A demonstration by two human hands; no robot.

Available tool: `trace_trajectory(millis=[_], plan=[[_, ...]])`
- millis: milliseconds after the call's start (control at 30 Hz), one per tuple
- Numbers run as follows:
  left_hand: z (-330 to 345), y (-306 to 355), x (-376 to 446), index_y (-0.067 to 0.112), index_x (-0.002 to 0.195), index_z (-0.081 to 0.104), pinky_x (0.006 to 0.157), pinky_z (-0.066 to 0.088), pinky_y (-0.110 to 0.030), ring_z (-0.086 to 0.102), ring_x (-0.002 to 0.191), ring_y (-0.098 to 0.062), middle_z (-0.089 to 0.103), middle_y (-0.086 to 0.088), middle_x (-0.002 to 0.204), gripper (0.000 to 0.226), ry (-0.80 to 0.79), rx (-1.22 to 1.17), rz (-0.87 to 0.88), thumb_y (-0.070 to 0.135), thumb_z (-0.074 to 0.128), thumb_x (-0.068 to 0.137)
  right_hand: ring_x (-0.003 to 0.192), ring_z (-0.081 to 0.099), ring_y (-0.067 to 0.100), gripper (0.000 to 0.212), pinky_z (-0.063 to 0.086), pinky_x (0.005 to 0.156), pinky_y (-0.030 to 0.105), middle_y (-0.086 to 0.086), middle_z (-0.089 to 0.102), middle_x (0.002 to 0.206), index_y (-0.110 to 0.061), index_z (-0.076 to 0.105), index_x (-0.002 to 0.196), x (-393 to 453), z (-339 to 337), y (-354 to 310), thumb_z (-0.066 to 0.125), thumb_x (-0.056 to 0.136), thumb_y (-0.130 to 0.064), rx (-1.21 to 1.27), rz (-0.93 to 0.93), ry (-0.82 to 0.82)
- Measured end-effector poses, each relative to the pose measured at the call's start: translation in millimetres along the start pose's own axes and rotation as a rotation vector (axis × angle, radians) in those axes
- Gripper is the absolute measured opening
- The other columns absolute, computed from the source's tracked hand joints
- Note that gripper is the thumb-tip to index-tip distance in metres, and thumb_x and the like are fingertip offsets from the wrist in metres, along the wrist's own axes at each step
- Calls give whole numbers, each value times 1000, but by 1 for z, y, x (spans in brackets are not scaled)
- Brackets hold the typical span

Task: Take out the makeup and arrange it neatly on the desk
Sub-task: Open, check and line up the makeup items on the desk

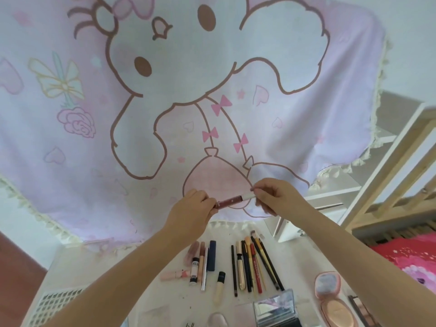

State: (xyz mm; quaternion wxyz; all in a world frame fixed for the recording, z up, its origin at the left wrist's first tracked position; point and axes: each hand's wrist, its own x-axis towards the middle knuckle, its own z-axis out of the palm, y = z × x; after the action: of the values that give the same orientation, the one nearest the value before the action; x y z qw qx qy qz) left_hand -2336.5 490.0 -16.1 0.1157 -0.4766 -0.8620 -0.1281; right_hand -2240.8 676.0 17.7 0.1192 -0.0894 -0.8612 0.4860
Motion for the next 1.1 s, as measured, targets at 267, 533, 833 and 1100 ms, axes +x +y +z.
trace_trajectory(millis=[267, 533, 833, 1100], plan=[[1, 3, -1, 12, 116, 57, 87, 44, -23, 48, 100, -16, 57, -4, 109, 32, 4, -19, 13, 29, 38, 97, 40, 54, 3, 19, 39, 38, 13, -9, 65, 60, -19, 60, 79, 2, -9, 5, 48, 92, -26, 21, 92, -137], [4, 6, -5, 9, 110, 61, 82, 43, -26, 52, 97, -21, 60, -6, 104, 27, -10, -32, 7, 24, 44, 95, 72, 64, 13, 23, 52, 55, 15, -5, 65, 92, -36, 59, 90, -5, -13, 10, 58, 86, -13, 88, -18, -159], [29, 15, 1, 19, 122, 51, 89, 36, -18, 44, 105, -12, 53, 3, 116, 34, -86, -34, 38, 32, 30, 98, 67, 61, 0, 43, 50, 55, 16, -13, 59, 92, -41, 50, 101, -20, -20, 33, 58, 84, -3, 36, 47, -167], [77, 51, 16, 20, 122, 50, 85, 33, -18, 43, 106, -13, 52, 3, 116, 33, -191, -128, 116, 31, 30, 98, 48, 53, -1, 14, 44, 50, 8, -11, 60, 68, -12, 65, 81, -44, -35, 79, 58, 84, 0, -115, 139, 49]])
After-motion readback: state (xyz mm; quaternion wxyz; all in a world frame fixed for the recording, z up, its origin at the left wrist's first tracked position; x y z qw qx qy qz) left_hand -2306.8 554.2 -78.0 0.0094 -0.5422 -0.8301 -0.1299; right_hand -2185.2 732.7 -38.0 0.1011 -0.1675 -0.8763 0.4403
